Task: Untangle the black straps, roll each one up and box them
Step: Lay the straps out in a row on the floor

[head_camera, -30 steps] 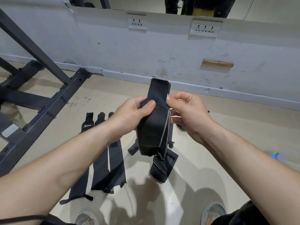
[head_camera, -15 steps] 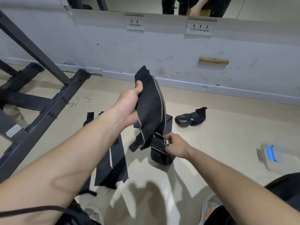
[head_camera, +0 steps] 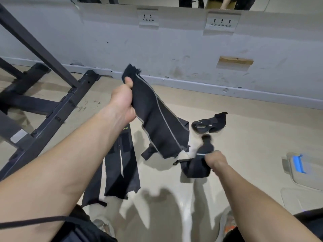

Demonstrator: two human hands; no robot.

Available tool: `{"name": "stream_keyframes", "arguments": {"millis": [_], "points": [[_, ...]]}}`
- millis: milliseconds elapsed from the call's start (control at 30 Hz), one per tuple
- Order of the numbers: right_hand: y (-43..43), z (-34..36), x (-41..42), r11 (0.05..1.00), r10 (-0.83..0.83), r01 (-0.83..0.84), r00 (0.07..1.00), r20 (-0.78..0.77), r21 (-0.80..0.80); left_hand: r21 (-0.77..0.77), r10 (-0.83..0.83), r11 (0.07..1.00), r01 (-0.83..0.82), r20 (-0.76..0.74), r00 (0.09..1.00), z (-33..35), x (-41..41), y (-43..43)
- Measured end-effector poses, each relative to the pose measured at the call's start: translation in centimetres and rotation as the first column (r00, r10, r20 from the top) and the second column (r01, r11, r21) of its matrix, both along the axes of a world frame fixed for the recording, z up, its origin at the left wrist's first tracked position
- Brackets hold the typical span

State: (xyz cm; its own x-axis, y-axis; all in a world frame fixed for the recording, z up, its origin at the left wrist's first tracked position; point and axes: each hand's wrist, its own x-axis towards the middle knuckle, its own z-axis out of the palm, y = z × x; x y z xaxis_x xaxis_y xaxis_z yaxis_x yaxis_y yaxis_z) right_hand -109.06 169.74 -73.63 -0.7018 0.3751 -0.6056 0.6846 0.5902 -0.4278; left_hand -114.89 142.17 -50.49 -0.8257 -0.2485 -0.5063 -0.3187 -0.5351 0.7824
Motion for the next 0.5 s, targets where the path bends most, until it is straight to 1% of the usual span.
{"name": "stream_keyframes", "arguments": {"millis": [33, 133, 200, 267, 300, 333, 400, 467, 500], "points": [[1.1, -0.1, 0.1, 0.999, -0.029, 0.028, 0.999, 0.027, 0.018, -0.011, 0.006, 1.000, -0.006, -0.015, 1.000, 0.1, -0.2, -0.3], [2.4, -0.4, -0.2, 0.998, -0.062, 0.062, 0.998, 0.026, 0.014, -0.166, -0.059, 0.984, 0.057, -0.011, 0.998, -0.3, -0.6, -0.7], [1.7, 0.0, -0.6, 0.998, -0.068, 0.068, 0.998, 0.007, -0.014, -0.211, -0.107, 0.971, 0.109, 0.019, 0.994, -1.1, -0.4, -0.3], [0.1, 1.0, -1.0, 0.999, -0.049, 0.049, 0.999, 0.005, 0.016, -0.250, -0.141, 0.957, 0.145, 0.035, 0.989, -1.8, -0.2, 0.2], [-0.9, 1.9, -1.1, 0.999, -0.037, 0.038, 0.999, -0.027, 0.020, -0.262, -0.159, 0.951, 0.162, 0.034, 0.987, -1.9, -0.1, 0.4], [-2.1, 2.9, -1.3, 1.000, -0.024, 0.023, 0.995, -0.095, -0.014, -0.268, -0.181, 0.946, 0.182, 0.029, 0.983, -1.9, -0.1, 0.6], [-4.5, 5.0, -1.8, 0.982, -0.044, -0.017, 0.950, -0.310, -0.189, -0.280, -0.243, 0.930, 0.237, 0.013, 0.970, -1.8, 0.2, 0.9], [-7.0, 8.0, -2.3, 0.920, -0.120, -0.091, 0.860, -0.495, -0.381, -0.281, -0.316, 0.912, 0.300, -0.012, 0.949, -2.0, 0.6, 1.1], [-8.3, 9.8, -2.5, 0.879, -0.152, -0.136, 0.828, -0.540, -0.457, -0.286, -0.341, 0.903, 0.322, -0.020, 0.940, -2.1, 0.9, 1.1]]}}
